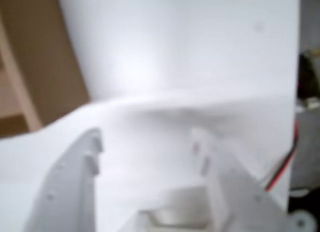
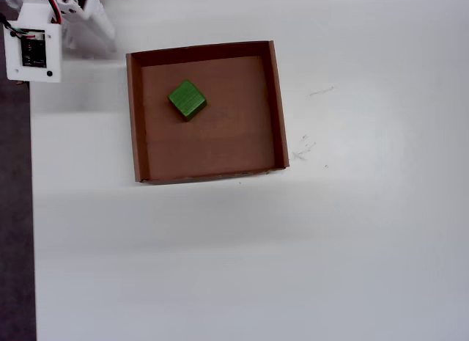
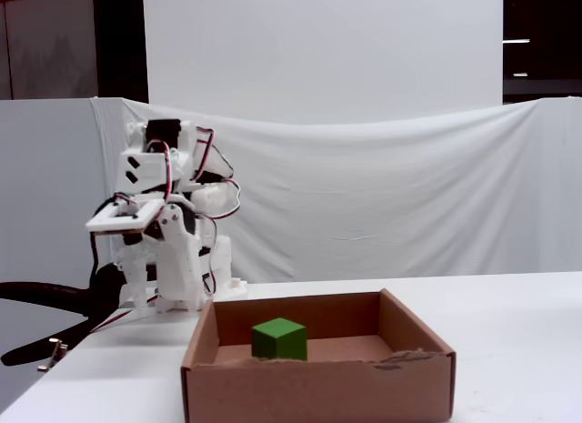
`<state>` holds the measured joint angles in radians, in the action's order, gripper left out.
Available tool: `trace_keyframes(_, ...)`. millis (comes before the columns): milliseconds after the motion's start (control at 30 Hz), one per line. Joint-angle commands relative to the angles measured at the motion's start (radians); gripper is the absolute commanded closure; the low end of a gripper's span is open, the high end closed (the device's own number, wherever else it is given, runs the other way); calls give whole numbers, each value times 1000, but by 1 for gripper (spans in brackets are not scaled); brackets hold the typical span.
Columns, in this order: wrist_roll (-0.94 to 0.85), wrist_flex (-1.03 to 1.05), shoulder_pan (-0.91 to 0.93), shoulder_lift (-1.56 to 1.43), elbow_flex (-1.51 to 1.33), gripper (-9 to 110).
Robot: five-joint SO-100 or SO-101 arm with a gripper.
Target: Grasp a green cube and put it in a box.
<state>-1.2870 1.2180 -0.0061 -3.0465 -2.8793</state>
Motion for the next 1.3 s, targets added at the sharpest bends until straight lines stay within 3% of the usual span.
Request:
trace_keyframes(0, 5, -3, 11, -23, -5, 77)
trace_keyframes(1267, 75, 18, 14, -137, -92, 77)
